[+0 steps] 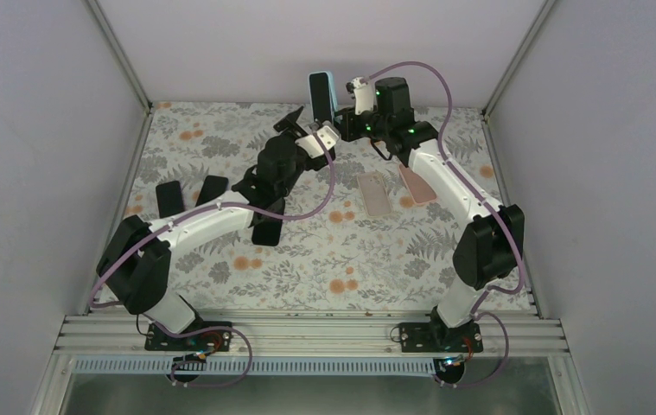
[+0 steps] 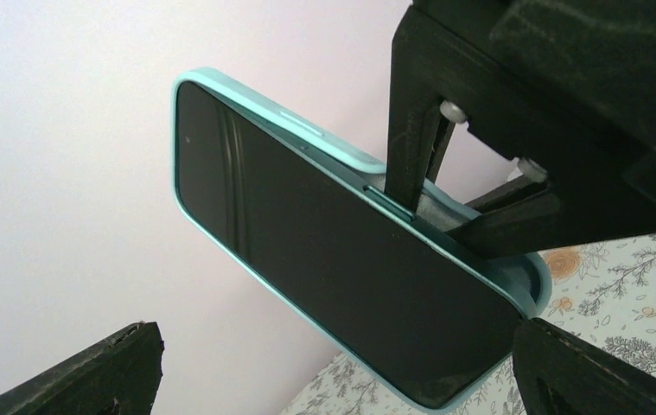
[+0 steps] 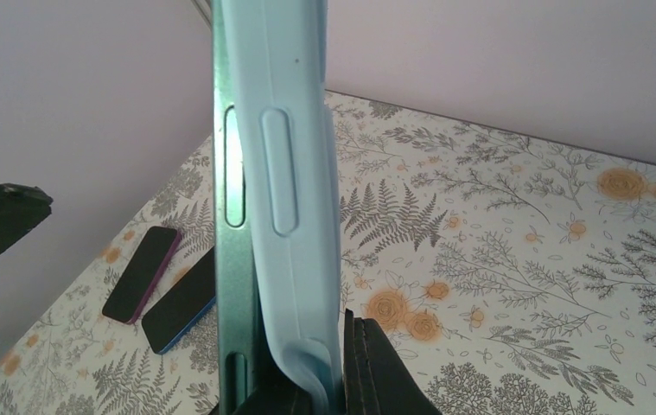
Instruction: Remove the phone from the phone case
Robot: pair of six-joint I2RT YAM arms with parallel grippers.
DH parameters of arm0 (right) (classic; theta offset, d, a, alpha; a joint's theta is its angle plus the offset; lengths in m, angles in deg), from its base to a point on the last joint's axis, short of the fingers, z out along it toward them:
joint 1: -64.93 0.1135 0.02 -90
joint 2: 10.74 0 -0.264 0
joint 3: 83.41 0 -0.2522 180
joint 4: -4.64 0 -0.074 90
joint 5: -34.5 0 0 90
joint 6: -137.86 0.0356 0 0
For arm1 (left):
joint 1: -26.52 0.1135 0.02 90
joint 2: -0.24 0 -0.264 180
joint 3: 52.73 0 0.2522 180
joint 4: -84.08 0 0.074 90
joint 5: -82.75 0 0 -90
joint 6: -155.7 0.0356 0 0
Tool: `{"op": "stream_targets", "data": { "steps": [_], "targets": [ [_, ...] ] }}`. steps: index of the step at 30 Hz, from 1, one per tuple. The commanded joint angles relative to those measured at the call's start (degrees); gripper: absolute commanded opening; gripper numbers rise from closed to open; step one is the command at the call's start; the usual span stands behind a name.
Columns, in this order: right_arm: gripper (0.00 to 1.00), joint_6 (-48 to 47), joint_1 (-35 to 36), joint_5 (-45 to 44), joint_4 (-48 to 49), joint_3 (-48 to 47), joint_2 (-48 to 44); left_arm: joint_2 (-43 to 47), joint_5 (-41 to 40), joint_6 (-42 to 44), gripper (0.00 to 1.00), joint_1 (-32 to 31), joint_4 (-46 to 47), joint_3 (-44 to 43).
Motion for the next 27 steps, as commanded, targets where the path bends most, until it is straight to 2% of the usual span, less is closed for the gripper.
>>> {"op": "stream_targets", "data": {
  "steps": [1, 17, 27],
  "targets": [
    [0.03, -0.7, -0.1, 1.4, 4.3, -0.8, -2.9, -0.6, 0.8, -1.3, 1.0, 0.1, 0.3, -1.9],
    [0.03, -0.2, 0.3, 2.0, 4.3, -1.5, -2.4, -1.9, 2.0, -2.7, 1.0, -0.1, -1.5, -3.6],
    [0.03, -2.4, 0.1, -3.5, 4.1, -1.5, -2.0, 0.0, 1.7, -3.2, 1.0, -0.3, -1.9, -2.0]
  ]
}}
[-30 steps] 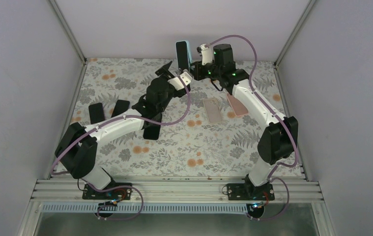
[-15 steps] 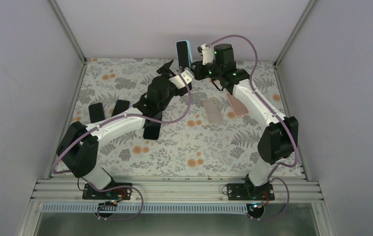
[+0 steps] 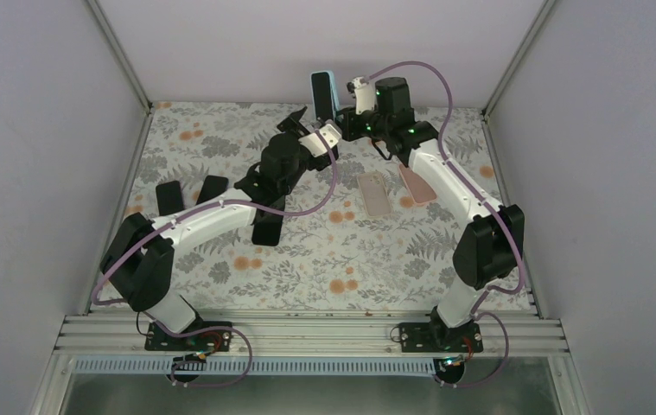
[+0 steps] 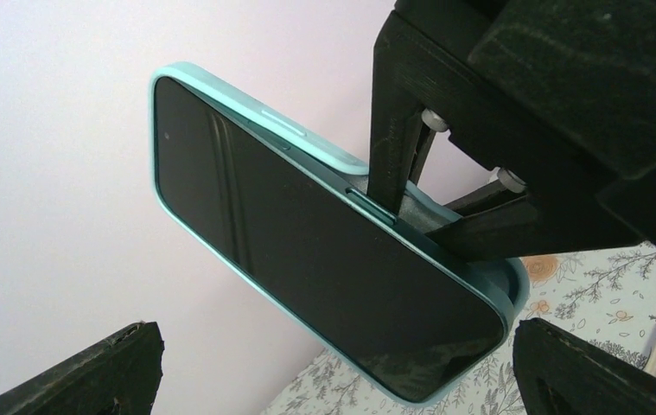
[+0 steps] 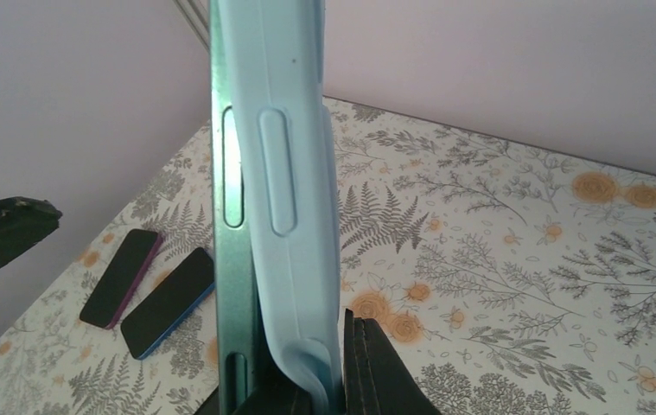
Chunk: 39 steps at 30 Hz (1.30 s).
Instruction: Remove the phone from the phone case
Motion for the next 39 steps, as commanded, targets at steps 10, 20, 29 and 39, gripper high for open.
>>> {"op": "stream_targets", "data": {
  "steps": [10, 20, 29, 39],
  "targets": [
    [0.03, -0.2, 0.5, 0.4, 3.9, -2.7, -1.9, -0.3, 1.0, -1.3, 1.0, -0.3, 0.4, -1.0],
    [0.03, 1.0, 0.7, 1.6, 2.7, -3.8, -1.3, -1.4, -1.4, 1.0, 1.0, -0.3, 3.1, -0.5],
    [0.03, 1.2, 1.3, 2.5, 2.8, -2.6, -2.4, -1.9, -5.6, 1.1, 1.0, -0.1, 6.5, -1.3],
    [0.03, -1.2, 1.8, 1.0, 1.4, -0.9, -1.8, -1.0, -15.5, 9.2, 1.0, -0.1, 20.0, 0.4]
  ]
}}
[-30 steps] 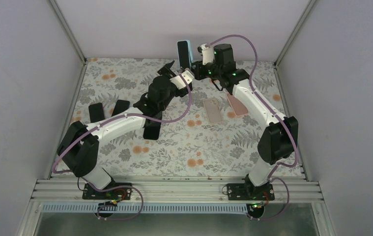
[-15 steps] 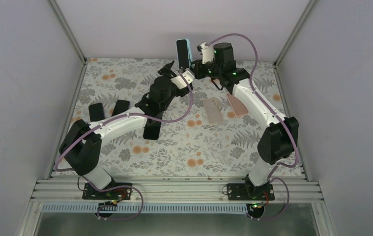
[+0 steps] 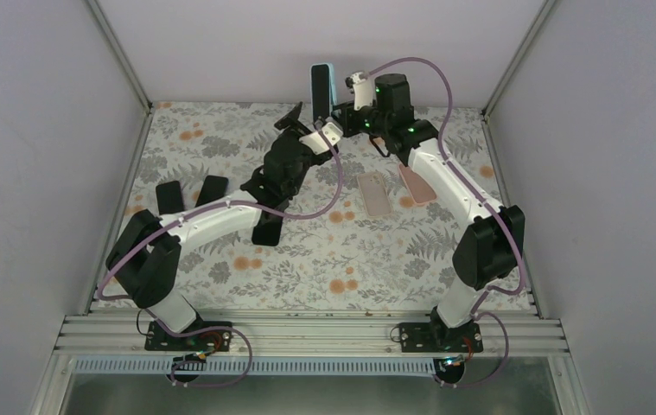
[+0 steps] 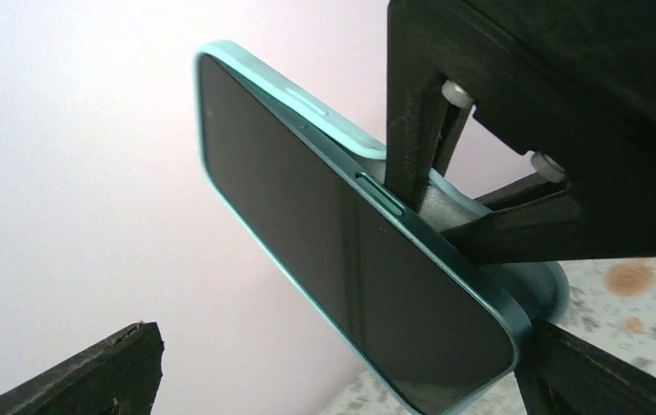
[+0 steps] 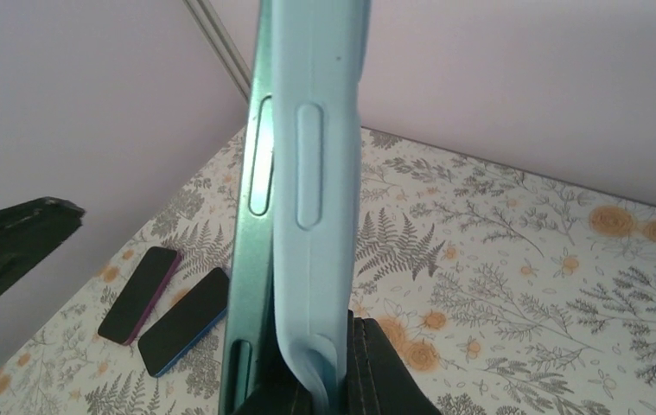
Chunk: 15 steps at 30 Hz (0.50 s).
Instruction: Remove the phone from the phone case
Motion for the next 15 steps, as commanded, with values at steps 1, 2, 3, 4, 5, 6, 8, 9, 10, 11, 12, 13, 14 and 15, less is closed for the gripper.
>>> {"op": "stream_targets", "data": {
  "steps": [1, 2, 3, 4, 5, 6, 8, 9, 10, 11, 12, 13, 14, 15],
  "targets": [
    [0.03, -2.1, 1.0, 0.0, -0.2, 0.8, -2.1, 1.0, -8.5, 6.8, 1.0, 0.8, 16.4, 1.2],
    [0.03, -2.5, 1.0, -0.3, -0.2, 1.4, -2.3, 1.2, -9.1, 8.7, 0.98, 0.8, 19.4, 2.2],
    [0.03, -3.0, 1.0, -0.4, -0.5, 1.7, -2.5, 1.3, -9.4, 10.6, 0.97, 0.8, 22.3, 3.6],
    [0.03, -3.4, 1.0, -0.4, -0.8, 1.9, -2.6, 1.3, -9.5, 12.2, 0.95, 0.8, 24.5, 4.4],
    [0.03, -3.7, 1.0, -0.3, -0.9, 2.2, -2.8, 1.2, -9.6, 13.8, 0.94, 0.8, 26.4, 5.0],
    [0.03, -4.1, 1.0, 0.2, -0.9, 2.6, -3.0, 1.1, -9.7, 14.8, 0.93, 0.8, 28.0, 5.5],
    [0.03, -5.0, 1.2, 2.2, -1.8, 2.4, -2.7, 0.9, -9.7, 16.4, 0.88, 0.8, 31.0, 6.3],
    [0.03, -5.3, 1.3, 2.9, -2.9, 2.2, -2.6, 0.6, -9.7, 17.7, 0.85, 0.8, 32.4, 6.5],
    [0.03, -5.9, 1.4, 3.4, -3.1, 2.4, -2.7, 0.4, -9.7, 19.0, 0.81, 0.9, 34.4, 6.7],
    [0.03, -6.3, 1.6, 3.3, -3.4, 2.9, -2.9, 0.3, -9.7, 20.4, 0.77, 1.0, 36.3, 6.9],
    [0.03, -6.6, 1.6, 3.8, -3.9, 3.2, -3.0, 0.4, -9.7, 21.8, 0.74, 1.2, 37.8, 7.1],
    [0.04, -6.7, 1.5, 5.1, -4.8, 3.0, -2.8, 0.5, -9.7, 23.0, 0.72, 1.4, 39.5, 7.2],
    [0.03, -6.8, 1.5, 6.2, -5.3, 3.2, -2.9, 0.6, -9.7, 23.4, 0.71, 1.8, 40.0, 7.0],
    [0.03, -7.0, 1.5, 7.1, -5.1, 3.9, -3.1, 0.9, -9.7, 23.4, 0.69, 2.4, 39.8, 6.7]
  ]
}}
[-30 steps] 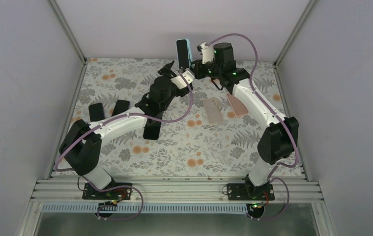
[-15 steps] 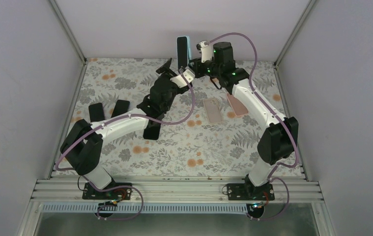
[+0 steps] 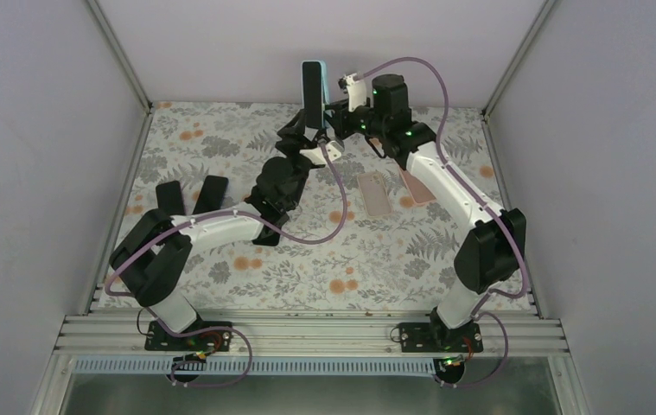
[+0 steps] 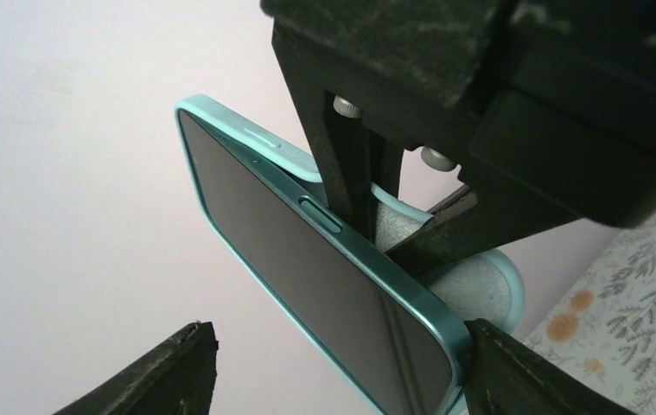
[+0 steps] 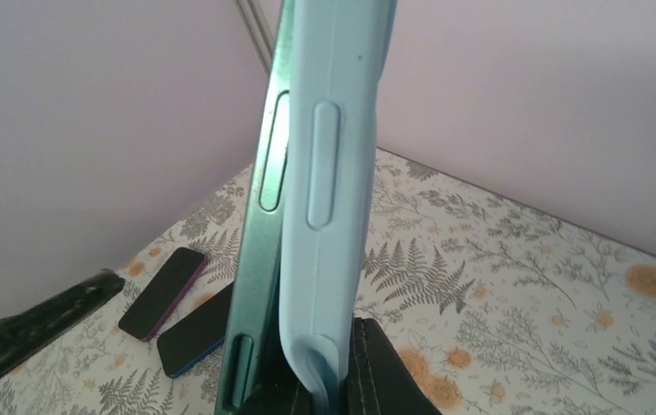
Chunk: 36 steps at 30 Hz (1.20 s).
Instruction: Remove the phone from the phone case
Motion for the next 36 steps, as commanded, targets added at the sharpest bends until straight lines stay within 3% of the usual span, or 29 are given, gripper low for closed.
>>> {"op": "stream_targets", "data": {
  "steps": [1, 10, 15, 23, 31, 36],
  "targets": [
    [0.03, -4.3, 0.2, 7.1, -8.1, 3.6, -2.1, 1.9, -7.1, 5.1, 0.67, 4.3, 16.9, -2.4],
    [0.03, -11.0, 1.4, 21.4, -17.1, 2.9, 1.0, 2.2, -4.8, 14.9, 0.57, 6.4, 27.1, -2.8],
    [0.03, -14.2, 1.3, 20.5, -20.2, 3.4, 2.2, 2.6, -3.9, 17.1, 0.52, 6.6, 30.4, -2.1],
    [0.03, -15.7, 1.5, 18.4, -21.6, 3.7, 4.4, 3.1, -2.9, 17.3, 0.24, 6.4, 32.1, 0.2],
    [0.03, -17.1, 0.7, 17.5, -22.3, 4.5, 6.6, 3.8, -2.3, 18.0, 0.19, 6.5, 33.9, 1.5],
    [0.04, -16.8, -1.0, 14.8, -20.6, 6.4, 5.5, 4.5, -2.2, 18.0, 0.08, 6.5, 34.1, 2.8]
  ]
}}
